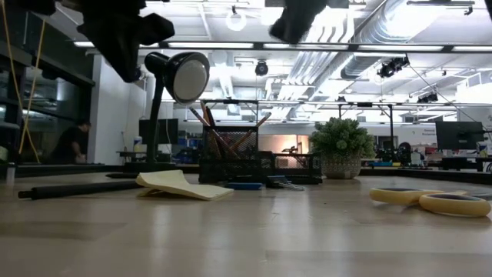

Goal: Pick and place office supplies into organizer
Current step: Put the bottom black pen into the black desk organizer

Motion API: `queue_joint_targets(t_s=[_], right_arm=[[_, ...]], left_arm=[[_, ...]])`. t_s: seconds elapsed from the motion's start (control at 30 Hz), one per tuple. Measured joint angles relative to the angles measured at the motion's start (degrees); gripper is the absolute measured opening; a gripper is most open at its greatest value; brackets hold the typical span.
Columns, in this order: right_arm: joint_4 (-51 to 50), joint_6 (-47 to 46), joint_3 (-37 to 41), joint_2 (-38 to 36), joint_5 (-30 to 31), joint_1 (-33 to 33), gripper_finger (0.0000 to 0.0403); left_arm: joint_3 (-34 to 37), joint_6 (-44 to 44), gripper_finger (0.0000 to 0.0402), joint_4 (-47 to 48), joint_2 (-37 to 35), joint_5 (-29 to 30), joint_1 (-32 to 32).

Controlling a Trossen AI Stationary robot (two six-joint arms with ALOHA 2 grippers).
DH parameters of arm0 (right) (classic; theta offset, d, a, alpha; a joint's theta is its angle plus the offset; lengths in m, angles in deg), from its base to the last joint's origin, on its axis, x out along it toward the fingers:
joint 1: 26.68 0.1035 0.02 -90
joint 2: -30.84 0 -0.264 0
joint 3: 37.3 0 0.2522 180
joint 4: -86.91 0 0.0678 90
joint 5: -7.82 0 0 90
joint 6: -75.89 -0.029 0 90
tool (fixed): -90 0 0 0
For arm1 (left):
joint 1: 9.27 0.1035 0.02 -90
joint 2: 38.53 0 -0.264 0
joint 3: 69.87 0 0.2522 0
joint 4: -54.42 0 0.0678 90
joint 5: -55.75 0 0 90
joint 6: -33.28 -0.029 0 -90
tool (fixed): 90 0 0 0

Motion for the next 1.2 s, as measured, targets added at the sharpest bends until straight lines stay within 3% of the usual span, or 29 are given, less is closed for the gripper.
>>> queue_joint_targets(t_s=[0.27,0.47,0.67,0.97,1.2], right_arm=[[20.43,-9.14,29.4,-9.69,-0.49,-0.02,0.0003],[31.88,-19.38,42.66,-14.85,-0.44,0.27,0.0008],[38.02,-25.28,48.21,-17.03,-0.44,1.63,0.0011],[45.85,-28.99,49.88,-17.06,0.45,2.0,0.0011],[50.24,-29.04,49.88,-17.06,0.45,2.0,0.0011]], left_arm=[[1.46,12.51,0.0001,-3.08,-0.07,-1.1,-0.05],[8.04,20.84,0.0001,-12.22,-0.04,-4.23,0.2],[12.04,27.61,0.0001,-13.37,-0.04,-5.46,0.19],[12.41,35.11,0.0001,-14.64,-0.04,-16.25,-0.83],[12.39,39.96,0.0001,-7.72,-0.04,-6.39,-1.99]])
